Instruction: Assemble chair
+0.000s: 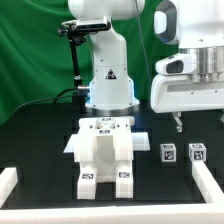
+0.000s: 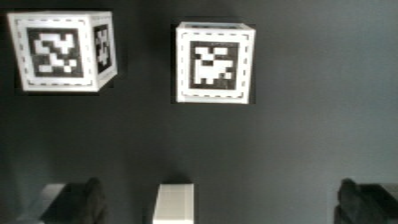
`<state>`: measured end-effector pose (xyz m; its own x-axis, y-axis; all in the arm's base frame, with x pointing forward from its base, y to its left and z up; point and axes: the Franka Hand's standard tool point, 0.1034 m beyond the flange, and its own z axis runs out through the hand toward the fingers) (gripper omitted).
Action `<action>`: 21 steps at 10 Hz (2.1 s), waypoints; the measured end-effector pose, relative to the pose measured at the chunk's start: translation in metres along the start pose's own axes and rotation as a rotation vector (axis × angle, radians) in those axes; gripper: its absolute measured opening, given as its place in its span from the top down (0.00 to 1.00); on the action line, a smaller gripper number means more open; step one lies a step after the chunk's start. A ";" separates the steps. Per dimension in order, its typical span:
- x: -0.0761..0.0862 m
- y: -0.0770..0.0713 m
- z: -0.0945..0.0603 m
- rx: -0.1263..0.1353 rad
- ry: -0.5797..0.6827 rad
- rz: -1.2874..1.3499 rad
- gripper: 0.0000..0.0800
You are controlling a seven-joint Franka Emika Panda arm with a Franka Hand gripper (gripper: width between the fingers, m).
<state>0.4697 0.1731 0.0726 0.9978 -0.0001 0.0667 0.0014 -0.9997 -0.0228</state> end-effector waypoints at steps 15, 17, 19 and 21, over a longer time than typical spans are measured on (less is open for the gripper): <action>-0.038 -0.008 0.059 -0.029 -0.024 -0.001 0.64; -0.038 -0.006 0.058 -0.031 -0.030 -0.004 0.64; -0.033 0.013 0.015 -0.029 -0.072 -0.029 0.64; -0.023 0.050 -0.032 -0.005 -0.076 -0.088 0.64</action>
Offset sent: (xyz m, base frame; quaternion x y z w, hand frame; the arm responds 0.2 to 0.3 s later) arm -0.0161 0.0141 -0.0344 -0.0048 0.0030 0.0399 0.9992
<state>0.4443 0.1225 0.1014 0.9960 0.0891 -0.0072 0.0890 -0.9959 -0.0152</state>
